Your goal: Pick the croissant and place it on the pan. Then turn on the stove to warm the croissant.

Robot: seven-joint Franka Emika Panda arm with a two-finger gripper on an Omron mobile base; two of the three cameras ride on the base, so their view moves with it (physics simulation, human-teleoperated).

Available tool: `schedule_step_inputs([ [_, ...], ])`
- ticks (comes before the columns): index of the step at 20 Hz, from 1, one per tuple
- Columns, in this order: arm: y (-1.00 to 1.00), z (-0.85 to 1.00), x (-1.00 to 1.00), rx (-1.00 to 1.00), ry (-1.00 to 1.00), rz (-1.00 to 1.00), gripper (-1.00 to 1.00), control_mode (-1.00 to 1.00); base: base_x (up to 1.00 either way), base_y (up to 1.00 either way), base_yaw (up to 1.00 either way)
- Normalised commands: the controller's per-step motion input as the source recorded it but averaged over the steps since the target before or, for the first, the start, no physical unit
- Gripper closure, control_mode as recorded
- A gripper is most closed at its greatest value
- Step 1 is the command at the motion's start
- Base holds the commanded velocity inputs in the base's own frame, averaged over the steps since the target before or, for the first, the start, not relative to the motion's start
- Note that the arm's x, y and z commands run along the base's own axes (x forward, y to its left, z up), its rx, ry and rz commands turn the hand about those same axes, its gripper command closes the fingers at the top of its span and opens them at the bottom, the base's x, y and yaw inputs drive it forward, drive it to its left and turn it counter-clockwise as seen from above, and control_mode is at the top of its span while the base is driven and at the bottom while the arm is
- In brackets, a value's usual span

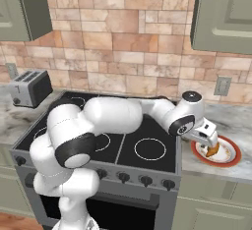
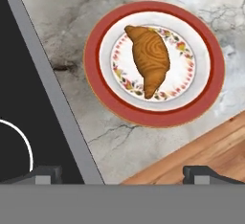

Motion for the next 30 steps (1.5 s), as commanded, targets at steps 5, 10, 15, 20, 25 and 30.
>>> schedule_step_inputs([
  [5, -0.35, -0.02, 0.11, 0.07, 0.05, 0.00, -1.00, -1.00, 0.00, 0.00, 0.00],
  [10, -0.33, -0.02, 0.14, 0.08, 0.05, 0.00, -1.00, -1.00, 0.00, 0.00, 0.00],
  [15, -0.16, -0.12, 0.26, 0.06, 0.03, 0.00, -1.00, -1.00, 0.00, 0.00, 0.00],
  [20, -0.24, -0.14, 0.35, 0.07, 0.00, 0.00, -1.00, -1.00, 0.00, 0.00, 0.00],
  [25, -0.24, -0.22, 0.43, 0.08, 0.00, 0.02, -1.00, -1.00, 0.00, 0.00, 0.00],
  [30, 0.02, -0.44, 0.46, 0.03, 0.04, 0.01, -1.00, -1.00, 0.00, 0.00, 0.00],
])
